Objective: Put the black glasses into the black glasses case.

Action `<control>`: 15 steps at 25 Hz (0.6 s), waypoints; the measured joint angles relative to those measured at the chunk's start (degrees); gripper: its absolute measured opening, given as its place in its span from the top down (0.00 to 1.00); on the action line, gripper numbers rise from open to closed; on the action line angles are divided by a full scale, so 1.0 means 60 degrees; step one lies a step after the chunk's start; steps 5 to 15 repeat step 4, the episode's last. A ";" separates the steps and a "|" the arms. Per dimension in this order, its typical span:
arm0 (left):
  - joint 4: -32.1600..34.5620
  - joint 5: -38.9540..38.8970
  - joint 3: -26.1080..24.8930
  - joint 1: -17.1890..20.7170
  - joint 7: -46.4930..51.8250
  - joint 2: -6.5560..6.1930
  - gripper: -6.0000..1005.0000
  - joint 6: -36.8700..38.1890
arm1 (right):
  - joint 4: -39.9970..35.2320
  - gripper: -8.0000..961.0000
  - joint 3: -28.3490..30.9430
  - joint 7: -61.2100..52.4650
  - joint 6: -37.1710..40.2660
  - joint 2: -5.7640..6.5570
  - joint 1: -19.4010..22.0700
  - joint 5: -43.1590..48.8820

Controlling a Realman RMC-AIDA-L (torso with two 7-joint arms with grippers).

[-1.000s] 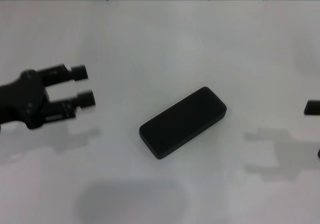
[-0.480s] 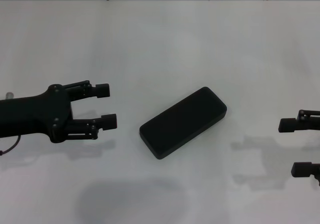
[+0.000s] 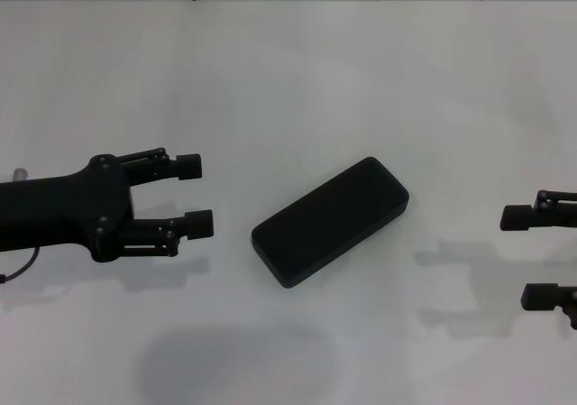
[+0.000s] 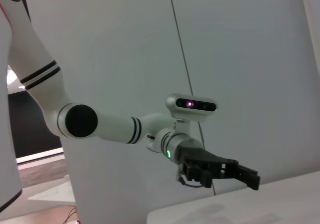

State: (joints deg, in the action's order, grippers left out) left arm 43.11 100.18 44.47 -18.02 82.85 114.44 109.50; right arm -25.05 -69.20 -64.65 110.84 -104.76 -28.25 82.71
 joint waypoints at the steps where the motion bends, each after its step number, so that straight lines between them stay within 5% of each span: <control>1: -0.0001 -0.0004 0.0000 0.0000 0.0001 0.0000 0.13 0.0001 | -0.0002 0.18 0.0001 -0.0001 -0.0025 -0.0007 0.0000 -0.0006; 15: -0.0023 -0.0023 0.0001 0.0000 -0.0001 0.0005 0.13 0.0002 | -0.0024 0.18 0.0004 -0.0003 -0.0067 -0.0028 0.0001 -0.0024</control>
